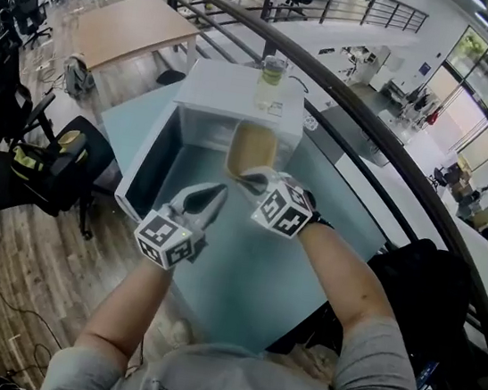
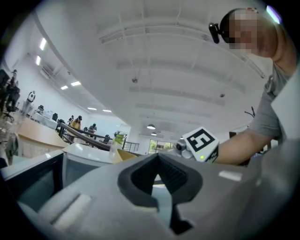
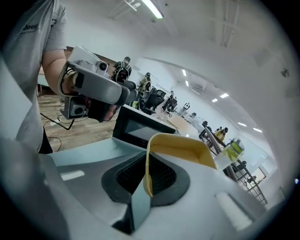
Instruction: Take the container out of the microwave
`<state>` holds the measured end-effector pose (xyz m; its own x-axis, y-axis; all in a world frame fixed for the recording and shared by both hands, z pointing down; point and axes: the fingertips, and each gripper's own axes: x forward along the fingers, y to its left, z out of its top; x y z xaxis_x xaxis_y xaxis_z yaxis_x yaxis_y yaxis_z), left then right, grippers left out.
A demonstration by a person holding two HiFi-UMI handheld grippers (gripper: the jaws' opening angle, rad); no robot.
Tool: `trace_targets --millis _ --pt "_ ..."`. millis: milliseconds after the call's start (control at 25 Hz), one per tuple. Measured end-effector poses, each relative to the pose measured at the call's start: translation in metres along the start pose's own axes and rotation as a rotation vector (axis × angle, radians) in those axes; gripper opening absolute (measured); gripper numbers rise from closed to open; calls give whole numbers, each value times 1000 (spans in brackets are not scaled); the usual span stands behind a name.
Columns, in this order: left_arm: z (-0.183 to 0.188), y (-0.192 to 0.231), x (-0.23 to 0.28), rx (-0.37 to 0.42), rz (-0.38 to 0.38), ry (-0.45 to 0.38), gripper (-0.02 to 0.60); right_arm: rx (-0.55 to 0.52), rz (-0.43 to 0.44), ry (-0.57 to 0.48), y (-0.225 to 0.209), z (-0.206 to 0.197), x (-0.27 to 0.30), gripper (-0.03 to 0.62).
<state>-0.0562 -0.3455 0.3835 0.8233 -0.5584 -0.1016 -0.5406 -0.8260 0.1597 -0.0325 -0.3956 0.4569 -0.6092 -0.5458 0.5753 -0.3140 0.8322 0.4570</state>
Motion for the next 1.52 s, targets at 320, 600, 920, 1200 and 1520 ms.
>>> trace_targets --millis 320,600,920,1200,1520 --pt "57 -58 36 38 -74 -50 18 -7 -86 4 -26 9 -93 18" --pt "79 -97 73 62 -142 -52 18 29 -141 9 -50 -2 -156 18" --pt "71 -139 121 61 -217 -26 18 93 -193 50 -62 -53 -212 18" --pt "35 -167 167 38 -278 18 18 174 -226 97 -63 -120 -240 18" --pt "-19 -207 225 7 -328 85 18 265 -249 163 -56 -210 -272 18"
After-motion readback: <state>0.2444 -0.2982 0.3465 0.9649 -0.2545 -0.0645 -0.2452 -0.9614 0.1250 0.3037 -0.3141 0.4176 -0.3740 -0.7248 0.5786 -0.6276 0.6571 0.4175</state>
